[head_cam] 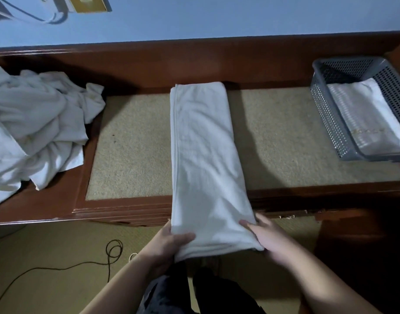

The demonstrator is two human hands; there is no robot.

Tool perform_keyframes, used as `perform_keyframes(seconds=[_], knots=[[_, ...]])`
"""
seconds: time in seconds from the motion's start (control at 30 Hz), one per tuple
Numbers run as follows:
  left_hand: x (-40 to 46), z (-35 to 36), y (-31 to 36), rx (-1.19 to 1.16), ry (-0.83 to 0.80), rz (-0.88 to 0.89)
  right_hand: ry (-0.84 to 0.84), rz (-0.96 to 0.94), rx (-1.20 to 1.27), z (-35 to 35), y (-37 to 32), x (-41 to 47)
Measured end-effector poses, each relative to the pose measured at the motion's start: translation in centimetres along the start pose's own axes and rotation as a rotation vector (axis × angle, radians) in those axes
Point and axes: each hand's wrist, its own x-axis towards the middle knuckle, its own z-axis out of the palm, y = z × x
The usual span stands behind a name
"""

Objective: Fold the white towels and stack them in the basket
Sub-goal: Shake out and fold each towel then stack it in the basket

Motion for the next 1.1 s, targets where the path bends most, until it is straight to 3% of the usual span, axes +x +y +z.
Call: perform_keyframes(seconds=[0.2,0.3,0.43,0.57,0.63,0.83,1.1], knots=[[-3.8,0.4,4.6,0.228,0.21,0.19,-0.156,-0.153,0.125,-0.7,-3.8,-3.4],[-5.3,1.1,7.1,0.394,0.224,0.343,-0.231,-0.174,0.188,-0.9,-5.6,-4.1],[-6.1,0.8,10.3,0.451,0.155,0.375,-0.254,-0.157,0.328,-1.6,-7.8,-4.1],[-5.8,-1.2,12.9,0.537,-0.035,0.354,-0.256,-0.251,0.066,-2.3,-10.5,-3.5],[-4.9,-2.0,13.6,0.649,-0.041,0.412,-0.228,-0.307,-0.067,-2.2,-11.5,-3.0],[-2.3,-1.7,16.5,0.911,0.261,0.559,-0.073,-0.482,-0.278,-0.4,-15.5,-1.4],[3.7,-2.8,20.5,0.899,0.385,0.524,0.122,-0.505,-0.394,0.7,-19.6,4.4]])
